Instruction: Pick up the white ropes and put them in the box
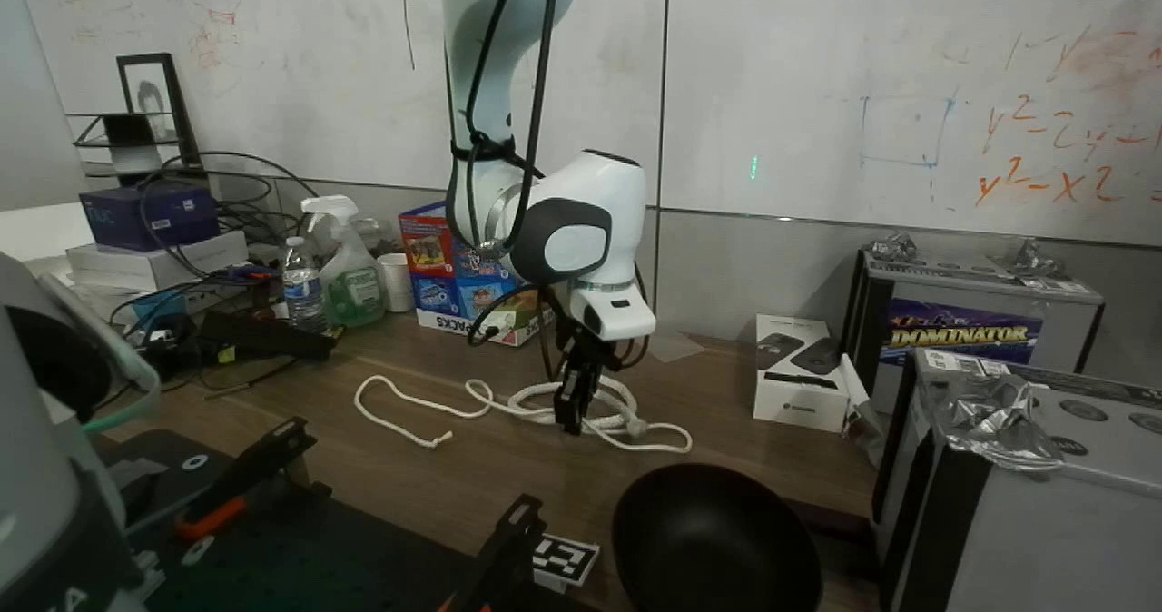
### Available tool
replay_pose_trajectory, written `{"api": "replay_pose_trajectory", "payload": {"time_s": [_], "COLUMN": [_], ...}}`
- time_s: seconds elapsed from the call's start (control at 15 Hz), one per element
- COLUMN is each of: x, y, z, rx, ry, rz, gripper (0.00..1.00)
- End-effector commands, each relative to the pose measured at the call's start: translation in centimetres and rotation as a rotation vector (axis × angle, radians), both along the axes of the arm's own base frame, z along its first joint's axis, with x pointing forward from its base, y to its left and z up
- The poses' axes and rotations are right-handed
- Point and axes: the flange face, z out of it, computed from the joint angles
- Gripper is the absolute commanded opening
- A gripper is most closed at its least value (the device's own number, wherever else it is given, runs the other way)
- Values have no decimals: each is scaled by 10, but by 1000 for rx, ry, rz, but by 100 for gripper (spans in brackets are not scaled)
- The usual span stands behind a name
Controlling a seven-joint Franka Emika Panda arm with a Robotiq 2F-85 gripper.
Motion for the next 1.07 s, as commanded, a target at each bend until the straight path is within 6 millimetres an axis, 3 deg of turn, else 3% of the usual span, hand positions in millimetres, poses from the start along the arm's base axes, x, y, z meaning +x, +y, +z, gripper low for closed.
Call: {"api": "replay_pose_trajectory", "payload": {"time_s": [0.0, 0.2, 0.53, 1.0], "x": [27, 50, 85, 132], "y": [5, 28, 92, 161], "z": [49, 95, 187, 315], "rx": [48, 87, 216, 362], "ry": [-87, -165, -295, -418], "rz": [102, 234, 442, 667], "gripper": [7, 7, 7, 6]}}
